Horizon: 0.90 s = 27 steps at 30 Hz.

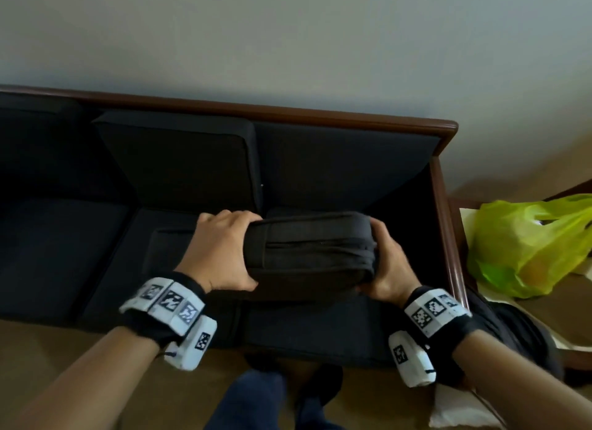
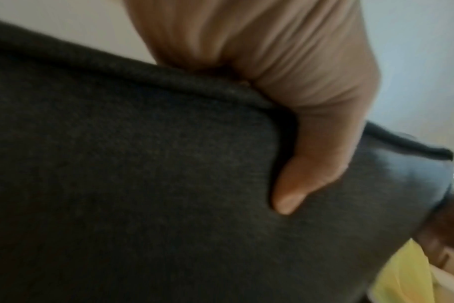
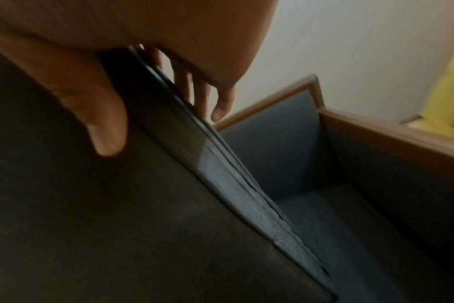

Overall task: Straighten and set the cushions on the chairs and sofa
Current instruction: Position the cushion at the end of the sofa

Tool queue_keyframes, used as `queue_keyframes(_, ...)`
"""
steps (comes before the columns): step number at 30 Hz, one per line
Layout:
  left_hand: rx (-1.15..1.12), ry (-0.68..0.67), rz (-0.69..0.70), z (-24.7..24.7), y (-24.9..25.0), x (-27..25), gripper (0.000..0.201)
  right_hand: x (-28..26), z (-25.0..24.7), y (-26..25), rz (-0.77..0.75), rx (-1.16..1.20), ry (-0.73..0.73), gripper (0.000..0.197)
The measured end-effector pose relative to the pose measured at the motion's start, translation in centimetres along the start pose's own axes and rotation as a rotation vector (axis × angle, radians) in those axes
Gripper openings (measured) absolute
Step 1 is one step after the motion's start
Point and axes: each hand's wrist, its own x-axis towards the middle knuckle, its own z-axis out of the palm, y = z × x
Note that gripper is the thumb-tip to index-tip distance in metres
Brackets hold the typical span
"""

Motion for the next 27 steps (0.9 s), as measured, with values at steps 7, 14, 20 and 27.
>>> queue_keyframes(7, 0.087, -0.017, -0.05, 4.3, 7.7, 3.0, 0.101, -1.9, -0.7, 1.0, 0.454, -0.029, 0.204, 0.108)
queue_keyframes(14, 0.125, -0.084, 0.032, 4.9, 9.8, 3.2, 0.107, 0.4, 2.7, -3.4, 0.335, -0.745, -0.16, 0.099)
queue_keyframes(20, 0.082, -0.206, 0.127, 2.5, 2.4, 1.9, 0.113, -0.9, 3.2, -1.5, 0.222, -0.825, 0.058, 0.081)
queue_keyframes(27, -0.455, -0.187, -0.109, 2.0, 0.0, -1.1, 0.129, -1.9, -0.7, 0.4, 0.314, -0.717, 0.145, 0.082)
